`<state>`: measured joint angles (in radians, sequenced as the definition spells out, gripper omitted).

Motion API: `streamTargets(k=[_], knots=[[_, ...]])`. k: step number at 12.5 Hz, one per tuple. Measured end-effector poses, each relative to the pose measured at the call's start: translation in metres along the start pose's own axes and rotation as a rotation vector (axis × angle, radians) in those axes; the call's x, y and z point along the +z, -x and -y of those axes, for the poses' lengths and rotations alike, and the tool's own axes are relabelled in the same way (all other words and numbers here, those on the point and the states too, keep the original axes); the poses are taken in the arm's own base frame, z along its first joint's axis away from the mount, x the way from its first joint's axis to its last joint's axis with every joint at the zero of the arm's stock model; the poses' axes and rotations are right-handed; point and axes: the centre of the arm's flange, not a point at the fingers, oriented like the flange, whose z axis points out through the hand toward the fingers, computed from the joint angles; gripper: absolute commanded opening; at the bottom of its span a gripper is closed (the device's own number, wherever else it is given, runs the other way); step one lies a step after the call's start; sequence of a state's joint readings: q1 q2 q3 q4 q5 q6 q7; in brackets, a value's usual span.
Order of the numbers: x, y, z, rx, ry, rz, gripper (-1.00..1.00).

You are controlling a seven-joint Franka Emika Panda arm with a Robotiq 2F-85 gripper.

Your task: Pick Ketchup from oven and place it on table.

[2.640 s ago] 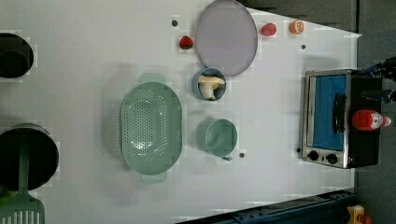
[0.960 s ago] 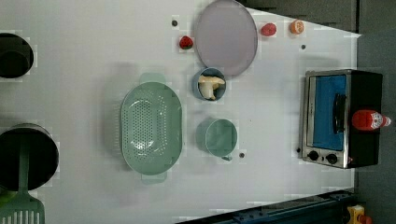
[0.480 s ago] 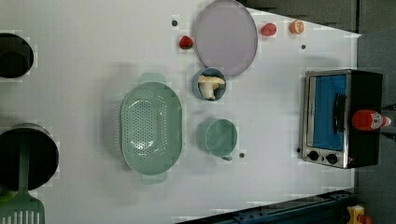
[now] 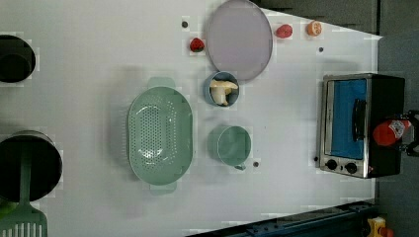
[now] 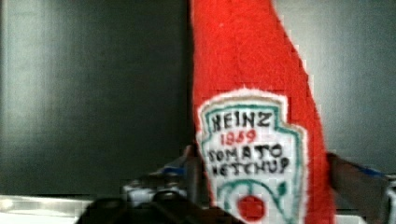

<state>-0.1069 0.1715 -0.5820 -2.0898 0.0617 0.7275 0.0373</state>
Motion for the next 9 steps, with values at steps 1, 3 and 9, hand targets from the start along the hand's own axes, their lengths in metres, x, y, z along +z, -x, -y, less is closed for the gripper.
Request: streamTargets(k=[1, 3, 9], knots=[[-0.001, 0.002, 0.001, -0.003, 0.002, 0.003, 0.16], [-0.003, -0.003, 0.001, -0.005, -0.014, -0.012, 0.01], [-0.084, 0.026, 0.032, -0.096, -0.008, 0.065, 0.01]])
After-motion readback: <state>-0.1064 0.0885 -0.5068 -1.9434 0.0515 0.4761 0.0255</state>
